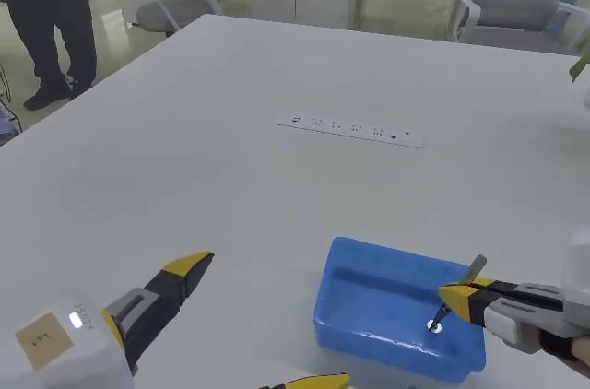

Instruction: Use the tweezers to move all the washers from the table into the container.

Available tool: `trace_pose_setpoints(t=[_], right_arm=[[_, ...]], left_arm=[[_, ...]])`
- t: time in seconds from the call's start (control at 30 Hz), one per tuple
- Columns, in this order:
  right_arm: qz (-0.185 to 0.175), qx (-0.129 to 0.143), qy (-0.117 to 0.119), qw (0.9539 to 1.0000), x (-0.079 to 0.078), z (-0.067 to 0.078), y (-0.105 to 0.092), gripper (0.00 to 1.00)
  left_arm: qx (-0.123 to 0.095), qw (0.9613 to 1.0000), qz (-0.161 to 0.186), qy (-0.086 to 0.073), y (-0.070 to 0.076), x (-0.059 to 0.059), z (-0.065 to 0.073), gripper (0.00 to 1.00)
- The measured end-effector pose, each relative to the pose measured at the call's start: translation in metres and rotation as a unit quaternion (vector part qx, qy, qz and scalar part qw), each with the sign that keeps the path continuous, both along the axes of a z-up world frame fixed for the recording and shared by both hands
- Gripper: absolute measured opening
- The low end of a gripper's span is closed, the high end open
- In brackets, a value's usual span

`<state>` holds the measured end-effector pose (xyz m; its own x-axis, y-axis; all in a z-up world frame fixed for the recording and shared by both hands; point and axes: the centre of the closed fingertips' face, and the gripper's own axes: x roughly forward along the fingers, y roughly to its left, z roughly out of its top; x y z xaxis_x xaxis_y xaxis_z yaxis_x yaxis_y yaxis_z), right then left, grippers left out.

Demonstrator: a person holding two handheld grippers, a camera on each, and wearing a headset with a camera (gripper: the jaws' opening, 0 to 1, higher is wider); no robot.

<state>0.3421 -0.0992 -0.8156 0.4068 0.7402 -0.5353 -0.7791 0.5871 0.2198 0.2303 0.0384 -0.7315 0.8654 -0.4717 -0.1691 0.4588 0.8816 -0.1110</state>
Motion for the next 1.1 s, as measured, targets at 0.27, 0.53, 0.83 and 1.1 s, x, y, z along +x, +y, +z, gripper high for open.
trace_pose_setpoints(t=[0.27,0.53,0.83,1.1], right_arm=[[0.003,-0.007,-0.007,0.9999,-0.003,0.001,0.002,0.02],[-0.001,0.004,-0.016,0.9999,-0.005,0.012,0.004,0.03],[-0.016,0.046,-0.028,0.9984,-0.005,0.043,0.002,0.03],[-0.018,0.073,-0.044,0.9962,-0.008,0.068,0.005,0.03]], left_arm=[[-0.006,1.0,0.002,0.0,0.001,0.0,0.001,0.99],[0.004,1.0,-0.004,0.0,-0.001,-0.001,0.0,0.99],[0.007,1.0,-0.004,0.001,-0.001,-0.002,-0.001,0.99],[0.008,1.0,-0.005,0.003,-0.001,-0.002,-0.002,0.99]])
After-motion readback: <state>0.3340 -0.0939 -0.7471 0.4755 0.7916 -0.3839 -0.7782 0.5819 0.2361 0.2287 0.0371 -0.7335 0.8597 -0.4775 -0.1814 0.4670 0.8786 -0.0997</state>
